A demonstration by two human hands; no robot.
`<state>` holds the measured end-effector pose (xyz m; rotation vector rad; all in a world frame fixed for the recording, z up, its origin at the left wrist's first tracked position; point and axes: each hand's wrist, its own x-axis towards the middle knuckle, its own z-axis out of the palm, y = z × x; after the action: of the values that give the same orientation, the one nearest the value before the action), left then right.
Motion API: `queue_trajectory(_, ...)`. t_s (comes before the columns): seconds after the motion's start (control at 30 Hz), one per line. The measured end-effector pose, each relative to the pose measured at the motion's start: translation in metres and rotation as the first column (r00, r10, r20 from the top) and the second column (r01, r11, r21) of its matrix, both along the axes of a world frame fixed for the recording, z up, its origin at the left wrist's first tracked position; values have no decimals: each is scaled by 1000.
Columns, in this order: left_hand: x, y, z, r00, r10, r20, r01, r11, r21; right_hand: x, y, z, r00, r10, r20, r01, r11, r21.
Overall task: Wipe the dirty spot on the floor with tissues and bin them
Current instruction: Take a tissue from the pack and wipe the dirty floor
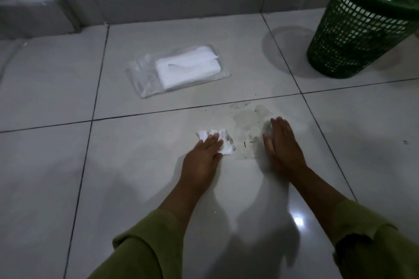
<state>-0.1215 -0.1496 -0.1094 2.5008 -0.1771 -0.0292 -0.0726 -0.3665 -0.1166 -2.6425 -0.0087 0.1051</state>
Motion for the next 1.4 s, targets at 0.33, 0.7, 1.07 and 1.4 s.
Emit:
queue_trajectory(0.33,4,11,18,997,-73,-17,74,995,61,-5,-2,9,997,57,-47,-56,998,2)
queue_trajectory(0.7,25,15,29,984,152,-90,-172,936,-306,0,-2,6,999,25,-31,-24,999,27)
queue_trajectory(1.07,10,15,1,981,137,135,-147,987,65,11,-7,-5,996,29,84,-24,998,-59)
queue_trajectory(1.4,44,-2,-7,978,150,-147,-114,967,228,23,-13,-10,996,83,33,-75,979,-187)
